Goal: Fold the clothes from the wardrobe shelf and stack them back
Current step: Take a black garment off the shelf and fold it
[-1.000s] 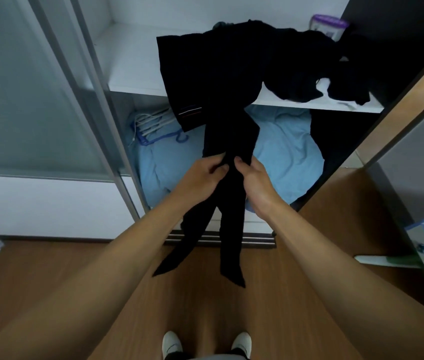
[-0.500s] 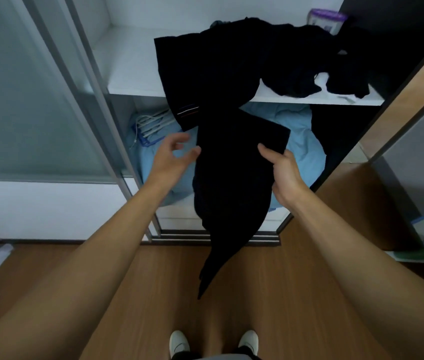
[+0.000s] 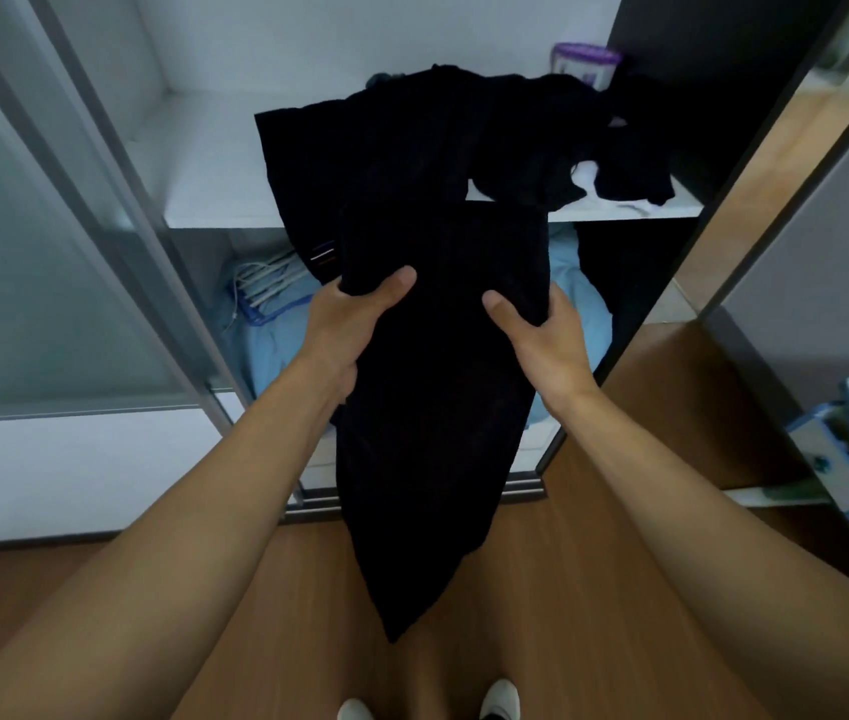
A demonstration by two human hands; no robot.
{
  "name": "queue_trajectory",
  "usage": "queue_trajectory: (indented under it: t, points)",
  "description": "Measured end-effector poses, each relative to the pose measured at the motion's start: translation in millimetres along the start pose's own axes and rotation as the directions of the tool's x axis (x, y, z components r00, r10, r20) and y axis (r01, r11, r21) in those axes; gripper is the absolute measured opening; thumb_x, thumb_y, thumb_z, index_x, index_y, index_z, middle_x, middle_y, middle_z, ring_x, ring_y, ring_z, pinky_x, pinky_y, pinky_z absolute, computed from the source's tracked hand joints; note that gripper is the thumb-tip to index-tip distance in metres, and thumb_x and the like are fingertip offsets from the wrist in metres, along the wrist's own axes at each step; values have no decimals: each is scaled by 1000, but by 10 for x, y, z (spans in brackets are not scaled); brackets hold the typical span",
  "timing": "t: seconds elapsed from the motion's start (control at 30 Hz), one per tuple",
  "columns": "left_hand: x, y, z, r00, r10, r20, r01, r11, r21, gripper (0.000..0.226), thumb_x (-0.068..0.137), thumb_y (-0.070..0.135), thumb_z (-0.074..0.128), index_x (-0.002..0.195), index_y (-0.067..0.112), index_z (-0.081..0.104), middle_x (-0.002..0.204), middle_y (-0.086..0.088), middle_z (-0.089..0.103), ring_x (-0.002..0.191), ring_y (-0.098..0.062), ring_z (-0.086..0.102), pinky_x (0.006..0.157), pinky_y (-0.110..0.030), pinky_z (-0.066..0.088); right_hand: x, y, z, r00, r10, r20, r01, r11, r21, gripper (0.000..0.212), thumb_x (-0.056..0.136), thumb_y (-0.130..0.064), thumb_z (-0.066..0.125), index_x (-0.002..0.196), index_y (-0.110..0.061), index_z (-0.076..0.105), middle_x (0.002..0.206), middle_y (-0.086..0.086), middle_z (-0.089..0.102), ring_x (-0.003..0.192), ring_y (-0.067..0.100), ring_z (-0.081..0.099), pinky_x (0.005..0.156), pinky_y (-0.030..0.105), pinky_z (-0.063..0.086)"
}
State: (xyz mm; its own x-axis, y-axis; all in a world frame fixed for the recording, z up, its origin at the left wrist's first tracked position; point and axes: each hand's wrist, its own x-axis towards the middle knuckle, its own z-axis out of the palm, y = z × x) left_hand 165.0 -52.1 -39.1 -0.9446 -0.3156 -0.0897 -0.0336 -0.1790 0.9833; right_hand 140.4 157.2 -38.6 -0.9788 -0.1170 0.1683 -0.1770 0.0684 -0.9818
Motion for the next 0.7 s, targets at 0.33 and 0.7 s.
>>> queue_trajectory:
  t: [0.33, 0.7]
  points:
    - [10, -122, -232, 991, -95, 98, 95, 995, 11, 69, 60, 60, 87, 115, 21, 70, 106, 0, 77, 101, -21, 73, 77, -28, 57, 94, -34, -57, 993, 94, 70, -101, 989, 109, 23, 100, -30, 59, 103, -12, 73, 106, 12, 75, 102, 29, 71, 90, 38, 59]
    - [107, 75, -220, 978, -26, 209, 16, 999, 51, 49, 69, 64, 80, 109, 37, 73, 119, 5, 73, 110, -14, 69, 85, -24, 56, 80, 48, -210, 958, 210, 196, -248, 949, 193, 19, 90, -38, 72, 103, -24, 75, 108, -1, 77, 104, 16, 72, 80, 20, 57]
